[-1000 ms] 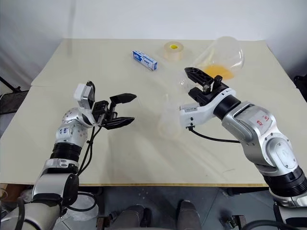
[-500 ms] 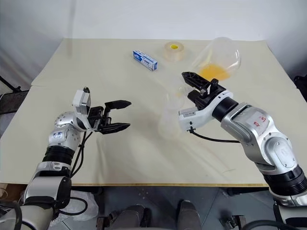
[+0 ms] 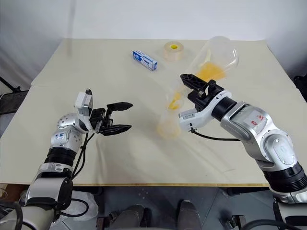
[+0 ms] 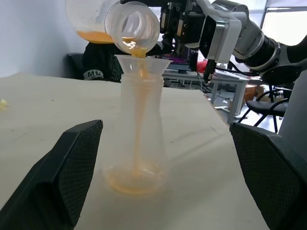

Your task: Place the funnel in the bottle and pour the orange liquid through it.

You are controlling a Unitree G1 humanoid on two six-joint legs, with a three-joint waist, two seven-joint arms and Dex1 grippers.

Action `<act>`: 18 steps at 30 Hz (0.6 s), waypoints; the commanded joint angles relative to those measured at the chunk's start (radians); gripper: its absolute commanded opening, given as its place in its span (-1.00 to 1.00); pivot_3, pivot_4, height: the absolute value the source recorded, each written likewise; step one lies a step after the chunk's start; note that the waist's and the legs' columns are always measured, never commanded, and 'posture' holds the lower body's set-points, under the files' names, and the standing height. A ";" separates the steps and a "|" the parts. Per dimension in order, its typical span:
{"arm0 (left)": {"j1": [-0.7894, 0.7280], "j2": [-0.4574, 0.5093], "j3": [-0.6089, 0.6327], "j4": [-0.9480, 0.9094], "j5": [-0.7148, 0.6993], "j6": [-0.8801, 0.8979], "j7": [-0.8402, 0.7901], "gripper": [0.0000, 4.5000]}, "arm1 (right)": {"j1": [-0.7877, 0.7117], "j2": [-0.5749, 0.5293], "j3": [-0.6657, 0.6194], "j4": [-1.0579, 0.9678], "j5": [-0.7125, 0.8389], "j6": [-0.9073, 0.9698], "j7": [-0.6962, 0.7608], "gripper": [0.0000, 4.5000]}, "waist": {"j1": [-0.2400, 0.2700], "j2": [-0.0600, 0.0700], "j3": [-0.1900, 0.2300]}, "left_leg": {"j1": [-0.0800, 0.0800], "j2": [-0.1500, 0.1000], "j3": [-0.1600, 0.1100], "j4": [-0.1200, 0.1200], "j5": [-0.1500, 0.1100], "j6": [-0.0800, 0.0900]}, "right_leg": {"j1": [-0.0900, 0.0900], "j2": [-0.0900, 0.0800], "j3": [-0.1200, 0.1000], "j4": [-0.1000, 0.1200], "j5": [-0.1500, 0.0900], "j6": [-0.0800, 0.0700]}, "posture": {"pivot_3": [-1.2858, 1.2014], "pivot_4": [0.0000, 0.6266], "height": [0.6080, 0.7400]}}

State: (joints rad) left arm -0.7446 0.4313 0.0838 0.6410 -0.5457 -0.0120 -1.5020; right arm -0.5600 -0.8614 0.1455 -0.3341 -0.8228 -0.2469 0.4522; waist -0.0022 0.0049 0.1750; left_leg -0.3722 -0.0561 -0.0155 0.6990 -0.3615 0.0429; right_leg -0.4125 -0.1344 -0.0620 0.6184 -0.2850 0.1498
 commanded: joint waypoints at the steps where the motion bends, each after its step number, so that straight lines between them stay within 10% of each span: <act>1: -0.003 -0.005 -0.001 -0.034 -0.012 -0.002 -0.091 1.00 | -0.025 -0.019 -0.053 -0.012 -0.005 -0.017 -0.024 0.08 | 0.000 0.000 0.000 | 0.000 0.000 0.000 0.000 0.000 0.000 | 0.000 0.000 0.000 0.000 0.000 0.000 | 0.03 -0.52 1.00; 18: -0.008 -0.017 -0.002 -0.028 -0.008 -0.005 -0.084 1.00 | -0.041 -0.054 -0.065 0.025 -0.004 -0.072 -0.037 0.08 | 0.000 0.000 0.000 | 0.000 0.000 0.000 0.000 0.000 0.000 | 0.000 0.000 0.000 0.000 0.000 0.000 | 0.03 -0.52 1.00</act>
State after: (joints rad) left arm -0.7447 0.4129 0.0784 0.6408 -0.5457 -0.0109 -1.5019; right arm -0.5675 -0.8940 0.1400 -0.2958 -0.8252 -0.3105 0.4401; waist -0.0024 0.0049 0.1750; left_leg -0.3722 -0.0560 -0.0153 0.6990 -0.3615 0.0429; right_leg -0.4125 -0.1344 -0.0620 0.6183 -0.2850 0.1498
